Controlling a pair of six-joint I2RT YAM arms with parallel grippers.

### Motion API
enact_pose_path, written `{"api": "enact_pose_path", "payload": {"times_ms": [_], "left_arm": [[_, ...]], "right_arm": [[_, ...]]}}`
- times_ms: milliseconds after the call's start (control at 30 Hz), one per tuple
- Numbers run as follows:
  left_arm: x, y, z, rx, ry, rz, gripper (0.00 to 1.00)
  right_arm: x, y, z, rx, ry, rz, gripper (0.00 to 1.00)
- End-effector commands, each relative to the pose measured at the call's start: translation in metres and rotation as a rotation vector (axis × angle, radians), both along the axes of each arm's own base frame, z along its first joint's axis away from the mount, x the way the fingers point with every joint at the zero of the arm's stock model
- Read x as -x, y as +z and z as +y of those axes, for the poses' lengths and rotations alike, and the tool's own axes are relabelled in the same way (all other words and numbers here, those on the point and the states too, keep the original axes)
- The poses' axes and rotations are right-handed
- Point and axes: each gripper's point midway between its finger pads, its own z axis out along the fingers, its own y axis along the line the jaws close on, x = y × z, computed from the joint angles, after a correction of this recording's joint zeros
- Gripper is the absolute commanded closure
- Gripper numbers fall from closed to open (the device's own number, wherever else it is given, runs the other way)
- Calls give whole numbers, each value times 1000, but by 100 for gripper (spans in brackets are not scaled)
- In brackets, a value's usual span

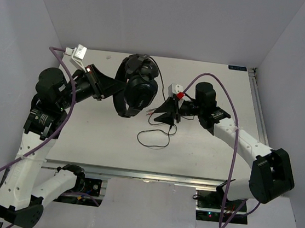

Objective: Wrap the headphones

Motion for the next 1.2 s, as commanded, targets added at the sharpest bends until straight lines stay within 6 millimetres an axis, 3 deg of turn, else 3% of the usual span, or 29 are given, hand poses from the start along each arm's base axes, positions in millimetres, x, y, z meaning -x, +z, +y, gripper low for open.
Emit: {"api": "enact_pose_path", "payload": {"times_ms": [0, 233, 500, 700, 733, 800, 867, 967, 1033, 1167], "left_arm": [[5, 35, 6, 87, 45, -55, 100], [-4, 41, 13, 126, 112, -41, 100], [-11, 41, 20, 155, 172, -29, 100], [-11, 41, 20, 163, 170, -22, 100], [-11, 42, 20, 164, 170, -23, 100], [-9, 43, 20, 165, 166, -27, 100], [-8, 44, 19, 162, 159, -31, 100], [-6, 45, 19, 156, 156, -41, 100], [-6, 44, 19, 152, 157, -45, 100], [-6, 40, 19, 142, 158, -43, 100]], "right_arm": [[16, 19, 2, -59, 69, -2, 59], [22, 17, -6, -54, 21, -7, 60], [26, 18, -11, -45, 1, -6, 92], [31, 20, -12, -51, 12, 5, 92], [30, 20, -12, -52, 6, 3, 91], [24, 18, -12, -45, -32, 8, 77], [17, 19, -13, -37, -67, -23, 55], [-5, 20, -18, 3, -182, -89, 33], [-16, 22, -26, 28, -237, -120, 25], [-25, 21, -37, 46, -277, -153, 23]]}}
